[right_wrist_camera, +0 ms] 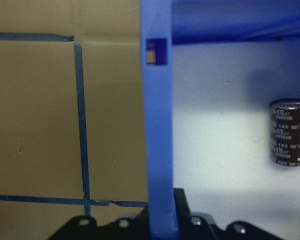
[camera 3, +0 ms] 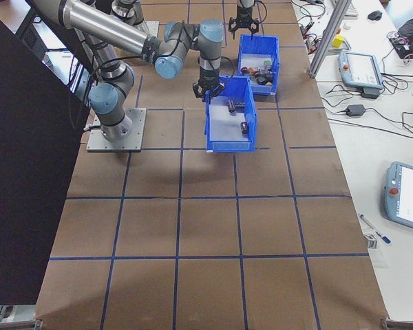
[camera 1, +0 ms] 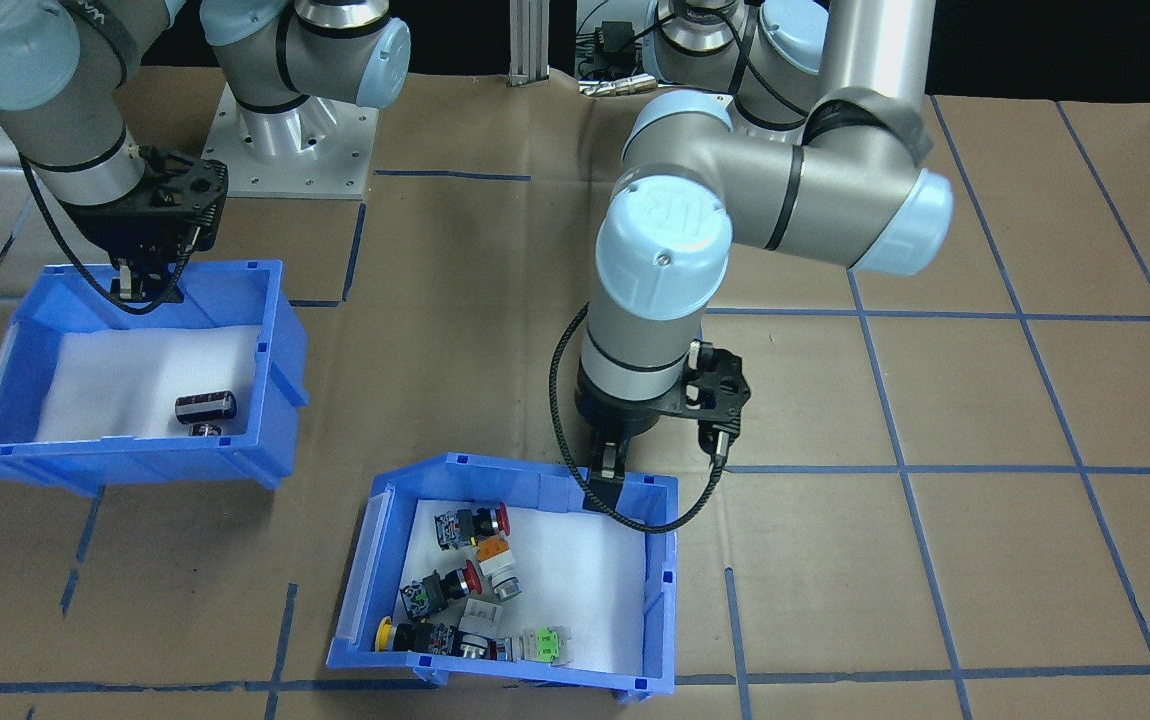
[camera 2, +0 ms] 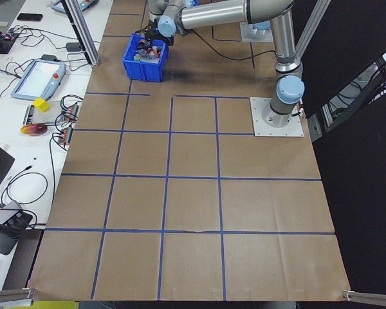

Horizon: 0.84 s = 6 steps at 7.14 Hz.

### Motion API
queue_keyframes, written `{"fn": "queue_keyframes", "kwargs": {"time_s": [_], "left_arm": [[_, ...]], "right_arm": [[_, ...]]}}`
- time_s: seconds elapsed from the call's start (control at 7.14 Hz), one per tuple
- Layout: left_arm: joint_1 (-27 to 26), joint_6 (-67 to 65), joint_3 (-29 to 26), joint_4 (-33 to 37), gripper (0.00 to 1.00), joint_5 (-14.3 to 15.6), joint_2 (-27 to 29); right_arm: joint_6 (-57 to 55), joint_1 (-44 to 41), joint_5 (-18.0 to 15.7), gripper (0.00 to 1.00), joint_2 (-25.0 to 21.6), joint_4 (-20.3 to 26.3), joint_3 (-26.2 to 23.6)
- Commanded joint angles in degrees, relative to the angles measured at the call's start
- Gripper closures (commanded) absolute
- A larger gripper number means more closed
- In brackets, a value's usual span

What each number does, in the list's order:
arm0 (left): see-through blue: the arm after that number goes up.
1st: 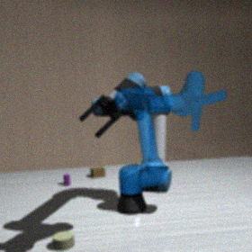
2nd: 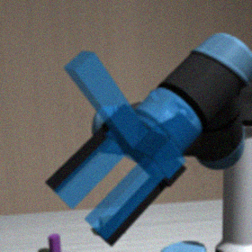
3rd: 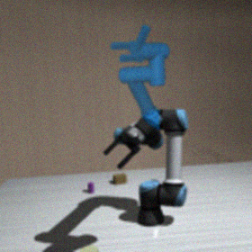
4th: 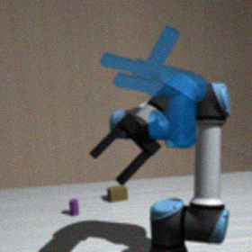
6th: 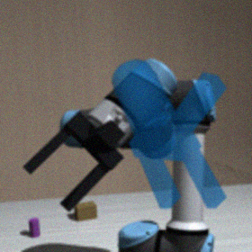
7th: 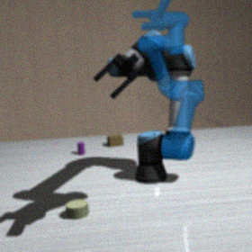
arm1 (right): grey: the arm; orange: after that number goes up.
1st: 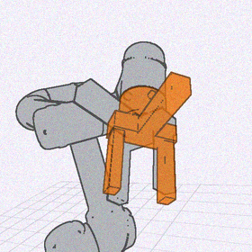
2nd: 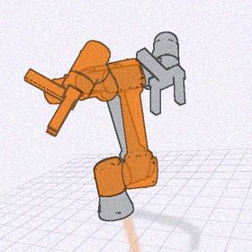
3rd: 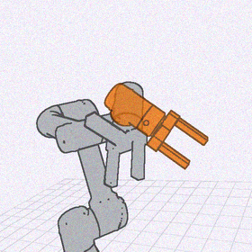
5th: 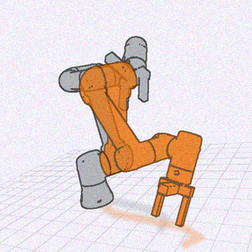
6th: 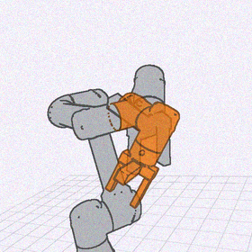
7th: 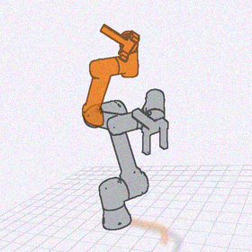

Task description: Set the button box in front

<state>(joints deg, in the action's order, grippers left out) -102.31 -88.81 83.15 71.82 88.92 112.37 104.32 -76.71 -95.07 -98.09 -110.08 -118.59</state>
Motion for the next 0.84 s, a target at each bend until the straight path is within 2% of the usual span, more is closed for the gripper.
{"fn": "queue_keyframes", "kwargs": {"time_s": [0.0,0.28,0.42,0.7], "left_arm": [[9.6,29.2,1.0,13.6,0.02,0.3,-9.6],[16.4,52.0,1.1,25.1,0.01,0.4,-16.8],[18.0,63.3,1.6,31.2,0.01,0.6,-20.4],[17.7,84.5,6.6,31.6,0.01,0.3,-26.0]], "right_arm": [[-3.5,-0.8,0.4,0.94,-5.3,-0.1,-5.5],[-7.9,-5.8,0.3,0.94,-7.0,0.0,-7.3],[-13.7,-11.4,0.2,0.94,-6.9,-0.4,-7.4],[-23.9,-20.6,0.2,0.93,-6.4,-0.7,-7.4]]}}
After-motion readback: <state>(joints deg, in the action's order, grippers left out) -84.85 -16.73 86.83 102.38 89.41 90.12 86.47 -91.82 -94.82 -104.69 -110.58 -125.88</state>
